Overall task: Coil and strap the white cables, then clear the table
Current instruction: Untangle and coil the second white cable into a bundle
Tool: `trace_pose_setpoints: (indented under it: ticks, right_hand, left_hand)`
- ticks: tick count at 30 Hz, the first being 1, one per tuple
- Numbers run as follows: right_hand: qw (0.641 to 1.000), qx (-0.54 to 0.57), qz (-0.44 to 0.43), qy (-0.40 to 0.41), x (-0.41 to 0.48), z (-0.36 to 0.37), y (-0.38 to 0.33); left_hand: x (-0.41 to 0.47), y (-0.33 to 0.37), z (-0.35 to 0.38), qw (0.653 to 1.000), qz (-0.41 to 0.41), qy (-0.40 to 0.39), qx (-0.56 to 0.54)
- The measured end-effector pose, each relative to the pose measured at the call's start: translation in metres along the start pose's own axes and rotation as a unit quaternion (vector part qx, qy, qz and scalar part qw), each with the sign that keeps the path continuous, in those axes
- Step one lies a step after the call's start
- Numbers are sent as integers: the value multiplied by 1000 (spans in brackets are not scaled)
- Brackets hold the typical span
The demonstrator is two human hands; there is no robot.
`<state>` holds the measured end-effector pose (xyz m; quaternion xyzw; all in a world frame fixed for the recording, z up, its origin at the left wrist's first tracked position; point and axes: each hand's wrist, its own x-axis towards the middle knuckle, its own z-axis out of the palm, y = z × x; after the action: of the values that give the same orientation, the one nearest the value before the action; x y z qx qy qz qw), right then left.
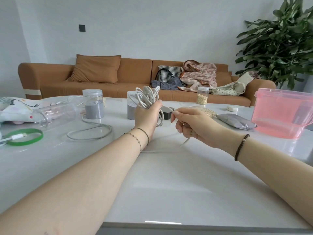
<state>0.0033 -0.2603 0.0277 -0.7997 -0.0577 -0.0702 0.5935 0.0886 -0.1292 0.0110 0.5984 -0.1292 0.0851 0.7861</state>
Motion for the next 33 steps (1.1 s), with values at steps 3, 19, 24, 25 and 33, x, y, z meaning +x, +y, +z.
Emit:
trace_pose_setpoints:
  ticks: [3, 19, 24, 25, 33]
  right_hand:
    - [998, 28, -1, -55, -4, -2, -4]
    - [993, 13, 62, -101, -6, 4, -1]
    - [990, 13, 110, -90, -4, 7, 3]
    - [988, 15, 124, -93, -5, 7, 3]
    - [992, -106, 60, -11, -2, 5, 9]
  left_hand:
    - [2, 1, -2, 999, 37, 28, -19]
    - [1, 11, 2, 965, -124, -6, -231]
    - [1, 16, 4, 937, -161, -71, -302]
    - [-1, 17, 5, 933, -166, -90, -306]
    - [-12, 20, 5, 907, -209, -221, -291]
